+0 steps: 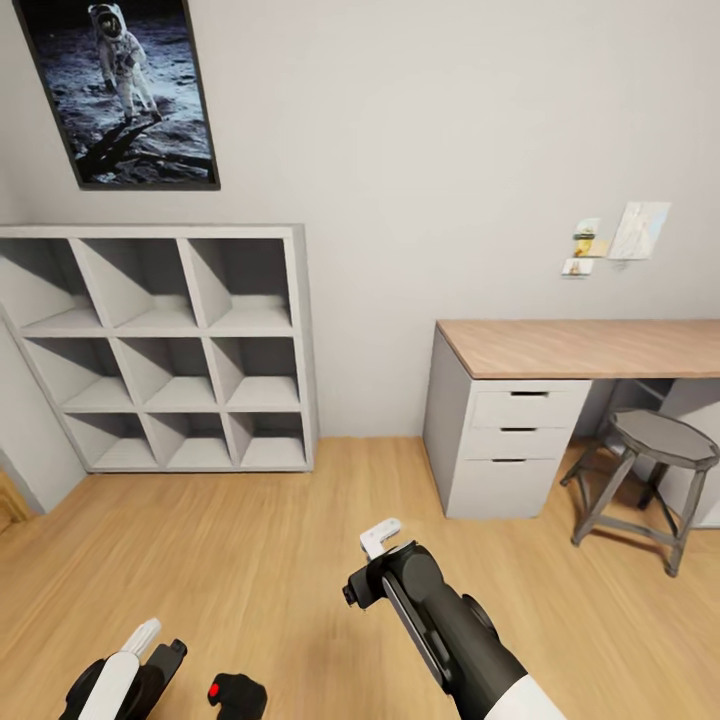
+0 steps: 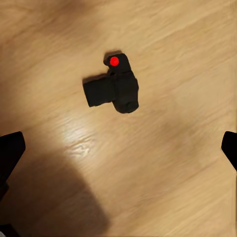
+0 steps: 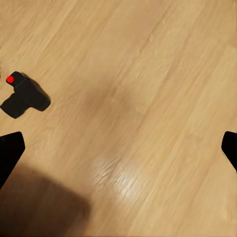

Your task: Attach the digital camera to the camera tripod in the bedroom.

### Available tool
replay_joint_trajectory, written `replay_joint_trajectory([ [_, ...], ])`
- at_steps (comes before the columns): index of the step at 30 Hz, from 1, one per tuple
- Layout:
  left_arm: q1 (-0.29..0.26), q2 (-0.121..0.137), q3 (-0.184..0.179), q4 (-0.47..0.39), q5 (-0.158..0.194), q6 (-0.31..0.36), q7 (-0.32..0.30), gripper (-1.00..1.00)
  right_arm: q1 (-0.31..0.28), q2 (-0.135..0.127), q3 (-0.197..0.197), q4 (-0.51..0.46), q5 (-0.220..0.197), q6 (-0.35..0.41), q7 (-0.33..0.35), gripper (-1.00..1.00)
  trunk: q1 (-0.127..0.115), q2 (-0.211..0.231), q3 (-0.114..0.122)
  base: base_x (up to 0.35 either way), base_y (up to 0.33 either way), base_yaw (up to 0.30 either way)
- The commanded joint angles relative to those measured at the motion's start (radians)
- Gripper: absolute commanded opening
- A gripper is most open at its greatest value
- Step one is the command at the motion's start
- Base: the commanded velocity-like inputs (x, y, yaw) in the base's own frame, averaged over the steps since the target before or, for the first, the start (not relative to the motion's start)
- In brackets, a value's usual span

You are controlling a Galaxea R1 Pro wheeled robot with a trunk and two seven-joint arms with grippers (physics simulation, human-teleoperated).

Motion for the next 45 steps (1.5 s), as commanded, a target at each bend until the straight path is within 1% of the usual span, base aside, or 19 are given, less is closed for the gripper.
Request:
replay_joint_trajectory([
  [1,-0.001,0.0,0.001,-0.002,0.009,0.002,0.007,1.0,-0.001,0.0,0.0,-0.001,0.007,0.004,0.008,1.0,0.0,0.0,-0.002,0.32,-0.045,0.272],
  [14,0.0,0.0,0.001,-0.002,0.009,0.002,0.007,1.0,-0.001,0.0,0.0,-0.001,0.007,0.005,0.007,1.0,0.0,0.0,-0.012,0.312,-0.013,0.271],
  [24,0.0,0.0,0.001,-0.002,0.009,0.002,0.006,1.0,-0.001,0.0,0.001,-0.001,0.007,0.006,0.007,1.0,0.0,0.0,-0.02,0.071,-0.04,0.271],
  [32,0.0,0.0,0.001,-0.002,0.009,0.001,0.013,1.0,-0.001,0.0,0.022,-0.001,0.007,0.005,0.008,1.0,0.0,0.0,-0.025,0.007,-0.276,0.271],
  [45,0.001,0.0,0.001,-0.002,0.009,0.001,0.015,1.0,-0.001,0.0,0.027,-0.001,0.009,0.001,0.01,1.0,0.0,0.0,-0.034,0.002,-0.336,0.271],
])
